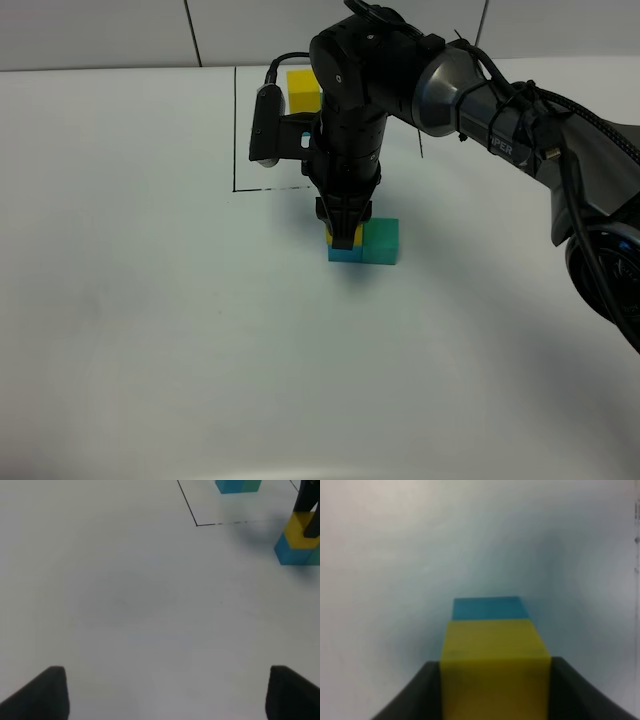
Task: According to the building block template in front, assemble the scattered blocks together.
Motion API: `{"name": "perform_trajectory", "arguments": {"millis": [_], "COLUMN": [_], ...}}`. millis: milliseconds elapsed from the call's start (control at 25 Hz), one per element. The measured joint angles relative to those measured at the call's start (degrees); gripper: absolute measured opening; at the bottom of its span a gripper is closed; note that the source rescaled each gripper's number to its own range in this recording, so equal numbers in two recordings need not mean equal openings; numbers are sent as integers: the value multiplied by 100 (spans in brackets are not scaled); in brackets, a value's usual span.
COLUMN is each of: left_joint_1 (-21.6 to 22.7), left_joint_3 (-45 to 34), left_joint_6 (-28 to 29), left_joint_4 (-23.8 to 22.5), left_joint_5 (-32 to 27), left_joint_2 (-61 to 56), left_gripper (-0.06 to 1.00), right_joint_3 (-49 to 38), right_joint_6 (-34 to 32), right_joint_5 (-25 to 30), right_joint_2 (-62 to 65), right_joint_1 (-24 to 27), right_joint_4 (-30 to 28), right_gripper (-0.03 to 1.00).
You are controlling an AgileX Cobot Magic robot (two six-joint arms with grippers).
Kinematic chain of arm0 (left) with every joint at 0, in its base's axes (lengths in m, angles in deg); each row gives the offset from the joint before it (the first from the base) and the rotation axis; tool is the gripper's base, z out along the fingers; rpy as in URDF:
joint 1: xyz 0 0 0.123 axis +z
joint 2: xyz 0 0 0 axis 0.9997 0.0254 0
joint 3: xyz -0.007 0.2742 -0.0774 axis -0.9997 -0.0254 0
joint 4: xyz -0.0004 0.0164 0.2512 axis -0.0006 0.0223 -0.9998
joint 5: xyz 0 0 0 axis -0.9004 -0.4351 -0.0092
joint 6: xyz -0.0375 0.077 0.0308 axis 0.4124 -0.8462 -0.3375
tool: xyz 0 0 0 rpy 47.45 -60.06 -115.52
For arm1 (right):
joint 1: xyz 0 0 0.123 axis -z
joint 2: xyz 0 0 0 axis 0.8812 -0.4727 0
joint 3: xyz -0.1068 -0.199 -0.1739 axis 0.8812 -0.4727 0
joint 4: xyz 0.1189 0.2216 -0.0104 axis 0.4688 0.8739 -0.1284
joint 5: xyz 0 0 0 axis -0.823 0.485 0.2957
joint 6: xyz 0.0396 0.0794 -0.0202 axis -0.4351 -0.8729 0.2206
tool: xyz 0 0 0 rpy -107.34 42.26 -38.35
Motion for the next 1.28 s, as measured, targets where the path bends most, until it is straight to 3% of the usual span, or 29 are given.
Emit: {"name": "perform_trajectory", "arguments": {"millis": [520,640,760,880,1000,1280], "left_joint_1": [0,0,0,0,0,0], "left_joint_3": [0,0,0,0,0,0], "left_joint_6": [0,0,0,0,0,0], "left_joint_4": [0,0,0,0,0,0], "left_joint_5": [0,0,0,0,0,0], "left_joint_2": [0,0,0,0,0,0], "left_gripper": [67,67,67,67,67,67], "right_joint_3": [0,0,0,0,0,-549], "right_joint_6": [0,0,0,-44,-245,-890], "right_joint_5": [0,-12,-6,37,199,252], "right_joint_2": [0,0,41,224,538,1062], "right_joint_1": [7,31,47,55,116,705], "right_joint_4": [-5,-50,-167,-397,-434,-282], "right_gripper": [2,19,53,76,83,82]}}
